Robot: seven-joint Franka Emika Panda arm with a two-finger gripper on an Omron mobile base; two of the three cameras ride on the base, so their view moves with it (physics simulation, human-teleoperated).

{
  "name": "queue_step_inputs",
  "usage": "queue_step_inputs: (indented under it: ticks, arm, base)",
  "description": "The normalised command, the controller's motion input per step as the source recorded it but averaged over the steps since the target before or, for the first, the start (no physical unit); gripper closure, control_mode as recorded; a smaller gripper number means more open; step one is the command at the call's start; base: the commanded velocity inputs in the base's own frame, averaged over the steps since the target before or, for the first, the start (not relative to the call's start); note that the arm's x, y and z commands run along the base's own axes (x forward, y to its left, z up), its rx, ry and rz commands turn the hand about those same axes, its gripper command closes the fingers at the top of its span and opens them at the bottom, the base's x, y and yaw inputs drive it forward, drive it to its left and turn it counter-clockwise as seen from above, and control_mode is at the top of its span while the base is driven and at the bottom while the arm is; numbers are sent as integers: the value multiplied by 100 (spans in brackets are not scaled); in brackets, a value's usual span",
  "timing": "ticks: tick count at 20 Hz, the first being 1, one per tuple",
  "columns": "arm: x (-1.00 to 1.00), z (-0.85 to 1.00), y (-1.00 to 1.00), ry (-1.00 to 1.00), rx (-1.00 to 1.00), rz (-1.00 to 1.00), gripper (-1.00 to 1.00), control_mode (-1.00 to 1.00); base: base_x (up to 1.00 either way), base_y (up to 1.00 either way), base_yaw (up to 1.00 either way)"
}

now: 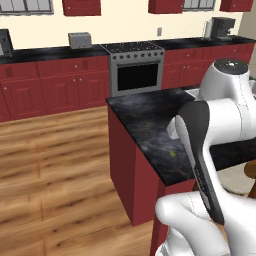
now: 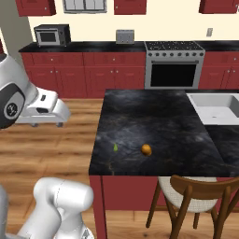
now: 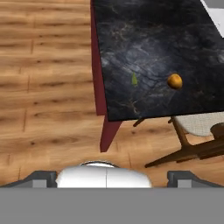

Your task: Open the fridge, remove the mango, lemon wedge, and chicken drumstick, and place them on any counter.

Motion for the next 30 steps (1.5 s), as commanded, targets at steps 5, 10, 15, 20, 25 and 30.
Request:
queue_step_inputs:
  ticks: [5,10,15,20,25,30]
  arm:
    - [-3,31,-18,-3,6,5,-100,-100]
    - [-34,0,0,-8,0,1,-100,-100]
    - [-25,-1,0,0,0,0,-100,-100]
    - [0,-7,0,0,0,0,-100,-100]
    - [0,-9,0,1,0,0,-100,-100]
    - [0,-1,0,1,0,0,-100,100]
  base:
    - [0,0,0]
    - [0,0,0]
    - [0,0,0]
    - [0,0,0]
    - [0,0,0]
    - [-8,0,3]
